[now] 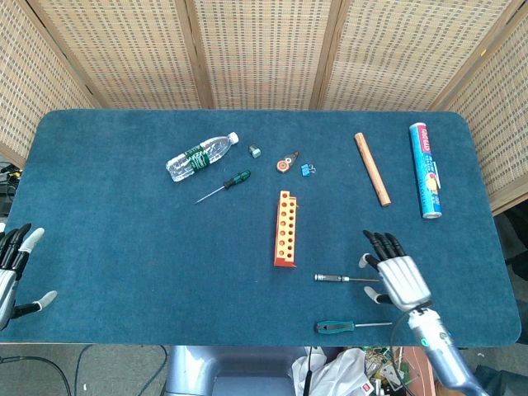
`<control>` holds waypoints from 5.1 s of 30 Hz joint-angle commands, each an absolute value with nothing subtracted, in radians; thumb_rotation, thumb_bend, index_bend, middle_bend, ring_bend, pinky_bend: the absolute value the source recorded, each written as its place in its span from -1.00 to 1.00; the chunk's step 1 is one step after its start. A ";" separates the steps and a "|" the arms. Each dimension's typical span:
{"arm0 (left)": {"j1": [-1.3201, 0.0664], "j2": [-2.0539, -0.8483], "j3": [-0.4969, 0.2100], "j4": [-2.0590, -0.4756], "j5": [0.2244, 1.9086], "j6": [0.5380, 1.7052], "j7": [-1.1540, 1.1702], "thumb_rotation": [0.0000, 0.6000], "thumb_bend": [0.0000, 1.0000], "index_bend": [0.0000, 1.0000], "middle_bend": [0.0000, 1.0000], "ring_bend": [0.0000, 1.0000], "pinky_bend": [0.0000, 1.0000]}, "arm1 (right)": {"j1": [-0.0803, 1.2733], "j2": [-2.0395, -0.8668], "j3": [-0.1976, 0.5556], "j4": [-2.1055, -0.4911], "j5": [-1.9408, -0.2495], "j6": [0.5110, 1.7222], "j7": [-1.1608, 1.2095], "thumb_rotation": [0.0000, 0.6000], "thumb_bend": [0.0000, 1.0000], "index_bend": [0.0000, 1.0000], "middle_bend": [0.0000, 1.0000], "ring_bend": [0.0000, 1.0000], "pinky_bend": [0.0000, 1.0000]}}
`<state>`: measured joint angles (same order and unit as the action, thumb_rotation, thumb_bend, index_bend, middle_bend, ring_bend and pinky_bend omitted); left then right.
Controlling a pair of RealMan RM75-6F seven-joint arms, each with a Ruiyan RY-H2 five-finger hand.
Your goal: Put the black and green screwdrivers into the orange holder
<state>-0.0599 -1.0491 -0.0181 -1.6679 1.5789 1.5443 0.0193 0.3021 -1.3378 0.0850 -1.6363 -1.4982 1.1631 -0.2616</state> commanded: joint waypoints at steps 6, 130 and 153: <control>-0.065 -1.050 -0.019 -1.668 1.570 1.532 0.023 1.00 -1.00 -1.00 -1.00 -1.00 -1.00 | 0.383 -1.451 0.114 -1.646 -1.345 1.048 -0.461 1.00 -0.41 -0.18 -1.00 -1.00 -1.00; -0.105 -1.071 -0.048 -1.668 1.490 1.470 0.068 1.00 -1.00 -1.00 -1.00 -1.00 -1.00 | 0.645 -1.208 0.351 -1.988 -1.084 0.898 0.347 1.00 -0.15 0.18 -0.62 -1.00 -1.00; -0.108 -1.070 -0.049 -1.667 1.482 1.464 0.066 1.00 -1.00 -1.00 -1.00 -1.00 -1.00 | 0.666 -1.228 0.347 -1.977 -1.047 0.916 0.312 1.00 -0.14 0.18 -0.61 -1.00 -1.00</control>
